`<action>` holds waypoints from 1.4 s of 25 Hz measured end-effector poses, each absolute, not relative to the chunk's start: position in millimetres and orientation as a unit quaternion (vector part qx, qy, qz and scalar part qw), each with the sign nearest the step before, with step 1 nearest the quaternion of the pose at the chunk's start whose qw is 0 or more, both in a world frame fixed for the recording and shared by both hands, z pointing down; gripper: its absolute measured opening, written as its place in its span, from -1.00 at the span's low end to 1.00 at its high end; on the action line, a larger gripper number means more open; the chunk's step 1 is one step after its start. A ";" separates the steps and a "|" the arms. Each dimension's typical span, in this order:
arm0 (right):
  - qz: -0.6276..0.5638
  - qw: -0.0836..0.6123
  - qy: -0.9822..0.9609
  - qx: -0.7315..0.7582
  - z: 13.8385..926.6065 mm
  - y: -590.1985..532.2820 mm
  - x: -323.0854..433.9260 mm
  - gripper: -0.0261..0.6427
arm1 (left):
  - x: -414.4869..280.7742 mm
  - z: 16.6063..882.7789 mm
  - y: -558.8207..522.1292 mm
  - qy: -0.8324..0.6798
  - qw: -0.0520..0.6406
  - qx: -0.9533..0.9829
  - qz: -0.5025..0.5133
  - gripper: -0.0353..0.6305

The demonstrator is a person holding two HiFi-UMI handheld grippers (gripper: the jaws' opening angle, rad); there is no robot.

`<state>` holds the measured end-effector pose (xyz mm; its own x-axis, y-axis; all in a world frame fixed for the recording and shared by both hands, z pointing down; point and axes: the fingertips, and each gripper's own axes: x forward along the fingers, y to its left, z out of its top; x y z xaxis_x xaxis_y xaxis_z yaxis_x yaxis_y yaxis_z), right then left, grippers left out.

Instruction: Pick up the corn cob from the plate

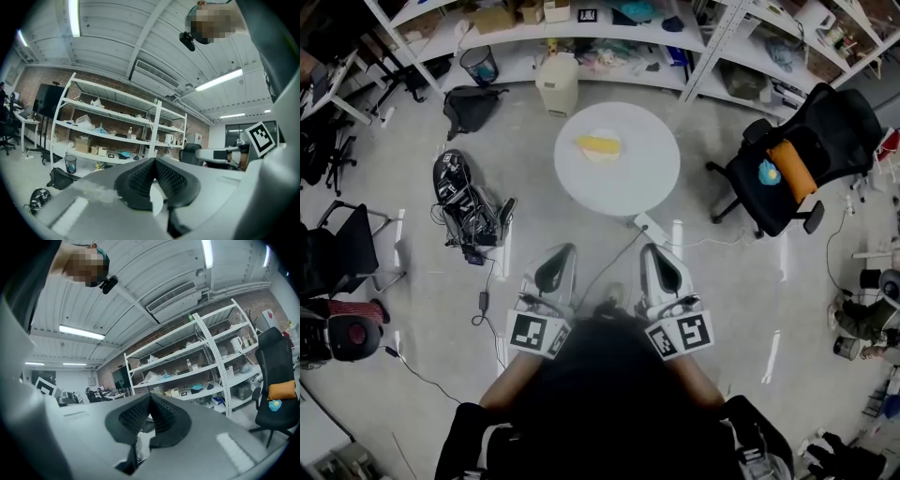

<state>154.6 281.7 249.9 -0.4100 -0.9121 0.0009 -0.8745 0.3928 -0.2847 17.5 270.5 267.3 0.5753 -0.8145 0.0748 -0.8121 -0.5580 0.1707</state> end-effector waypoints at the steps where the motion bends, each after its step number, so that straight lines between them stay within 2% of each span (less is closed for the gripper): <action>1: -0.122 0.077 0.834 -0.532 250.2 282.1 157.1 -0.90 | 21.1 268.1 271.4 -0.465 0.095 0.880 -0.005 -0.88; 15: -0.131 0.073 0.848 -0.508 260.3 273.8 162.3 -0.90 | 23.4 279.2 270.1 -0.488 0.103 0.867 0.009 -0.88; 35: -0.130 0.081 0.817 -0.556 256.4 161.0 112.3 -0.90 | -36.5 270.0 142.3 -0.455 0.097 0.885 -0.004 -0.88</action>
